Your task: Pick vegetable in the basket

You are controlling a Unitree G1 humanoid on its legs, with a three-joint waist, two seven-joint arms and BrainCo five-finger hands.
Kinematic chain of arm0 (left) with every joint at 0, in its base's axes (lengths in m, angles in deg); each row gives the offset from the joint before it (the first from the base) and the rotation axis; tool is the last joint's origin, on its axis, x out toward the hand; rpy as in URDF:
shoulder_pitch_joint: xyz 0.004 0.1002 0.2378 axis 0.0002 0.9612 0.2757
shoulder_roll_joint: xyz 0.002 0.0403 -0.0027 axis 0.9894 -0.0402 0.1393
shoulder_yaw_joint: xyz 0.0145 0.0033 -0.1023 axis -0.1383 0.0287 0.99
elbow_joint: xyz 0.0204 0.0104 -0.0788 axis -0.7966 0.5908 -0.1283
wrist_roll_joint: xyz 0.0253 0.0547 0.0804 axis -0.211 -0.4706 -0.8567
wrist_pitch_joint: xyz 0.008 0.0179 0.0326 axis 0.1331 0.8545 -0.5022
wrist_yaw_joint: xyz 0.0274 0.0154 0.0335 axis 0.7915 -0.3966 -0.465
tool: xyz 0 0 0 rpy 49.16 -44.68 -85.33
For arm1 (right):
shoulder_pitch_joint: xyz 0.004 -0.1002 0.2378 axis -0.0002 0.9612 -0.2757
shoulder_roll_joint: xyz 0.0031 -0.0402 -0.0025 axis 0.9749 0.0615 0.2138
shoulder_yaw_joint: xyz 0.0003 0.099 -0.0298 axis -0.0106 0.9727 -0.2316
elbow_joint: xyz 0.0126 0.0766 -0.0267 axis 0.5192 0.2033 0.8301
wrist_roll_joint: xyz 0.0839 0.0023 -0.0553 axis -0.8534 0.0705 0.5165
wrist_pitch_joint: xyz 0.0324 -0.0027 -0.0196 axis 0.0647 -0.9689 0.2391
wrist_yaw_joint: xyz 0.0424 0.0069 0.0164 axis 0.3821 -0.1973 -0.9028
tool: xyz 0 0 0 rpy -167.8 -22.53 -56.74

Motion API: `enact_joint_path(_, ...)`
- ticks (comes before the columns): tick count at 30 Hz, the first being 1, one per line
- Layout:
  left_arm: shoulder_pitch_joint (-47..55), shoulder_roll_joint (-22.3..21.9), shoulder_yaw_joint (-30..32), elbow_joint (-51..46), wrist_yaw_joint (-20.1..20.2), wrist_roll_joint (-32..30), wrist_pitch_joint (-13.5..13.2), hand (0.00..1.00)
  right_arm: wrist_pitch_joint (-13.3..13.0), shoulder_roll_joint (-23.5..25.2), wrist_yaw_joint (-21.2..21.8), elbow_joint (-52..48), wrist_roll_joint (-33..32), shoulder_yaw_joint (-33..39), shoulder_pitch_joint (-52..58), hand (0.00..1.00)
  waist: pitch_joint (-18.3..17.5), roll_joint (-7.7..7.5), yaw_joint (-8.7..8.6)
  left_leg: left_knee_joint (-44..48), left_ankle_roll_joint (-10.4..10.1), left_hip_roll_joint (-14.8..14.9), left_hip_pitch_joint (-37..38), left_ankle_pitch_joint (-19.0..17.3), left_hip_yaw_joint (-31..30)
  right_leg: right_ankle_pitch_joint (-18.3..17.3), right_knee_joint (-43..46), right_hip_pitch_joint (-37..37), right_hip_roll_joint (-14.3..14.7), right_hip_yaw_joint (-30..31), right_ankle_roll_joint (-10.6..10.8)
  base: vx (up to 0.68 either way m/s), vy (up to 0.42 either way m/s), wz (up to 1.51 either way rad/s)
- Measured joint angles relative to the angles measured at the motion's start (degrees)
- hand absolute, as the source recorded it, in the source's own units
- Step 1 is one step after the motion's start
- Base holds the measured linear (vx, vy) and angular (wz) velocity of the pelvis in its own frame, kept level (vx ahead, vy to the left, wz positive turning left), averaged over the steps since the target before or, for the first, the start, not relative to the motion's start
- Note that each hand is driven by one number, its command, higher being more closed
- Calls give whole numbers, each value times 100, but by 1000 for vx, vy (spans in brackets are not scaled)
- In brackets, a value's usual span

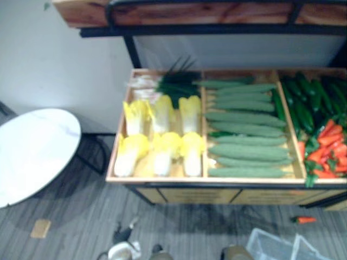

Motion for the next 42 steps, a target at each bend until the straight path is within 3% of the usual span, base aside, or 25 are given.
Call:
enact_joint_path(8,-784,768,-75,-1913,-657,-19,-373,0,-88,-36,6,-29,-1,-146,168,100,-74,21,-94,-301,39,-100,76,156,-1,217,-329,173,-38,-77,45,-26,25,9)
enact_joint_path(14,-1034,1018,-541,-2637,-724,-137,-472,0,-89,-62,18,-223,4,-153,392,100,-182,88,-137,-525,12,-239,156,304,41,322,-506,162,-129,43,117,-87,58,-1)
enact_joint_path(17,-1088,1047,-728,-2637,-689,-352,-471,0,-72,-93,27,-239,10,-176,391,100,-196,110,-255,-552,24,-262,142,301,82,329,-555,161,-107,175,134,-98,32,0)
enact_joint_path(22,-1351,1093,-1073,-2121,-630,-797,-421,0,-58,-142,62,-415,113,-185,453,100,-258,218,-291,-563,-4,-297,69,269,204,354,-683,48,-26,550,158,-32,18,-11)
enact_joint_path(28,-1766,1340,-1406,-1375,-549,-1422,-132,0,-61,-149,17,-484,119,-302,322,100,-185,224,-429,-537,-14,-343,-67,291,332,521,-724,-175,-42,732,233,46,17,-12)
enact_joint_path(42,-2986,1544,-1819,-328,-571,-1481,103,0,-107,-305,-192,-693,115,-325,-199,100,429,378,-604,-530,-16,-358,-338,291,723,633,-673,-680,-17,1069,253,42,5,-12)
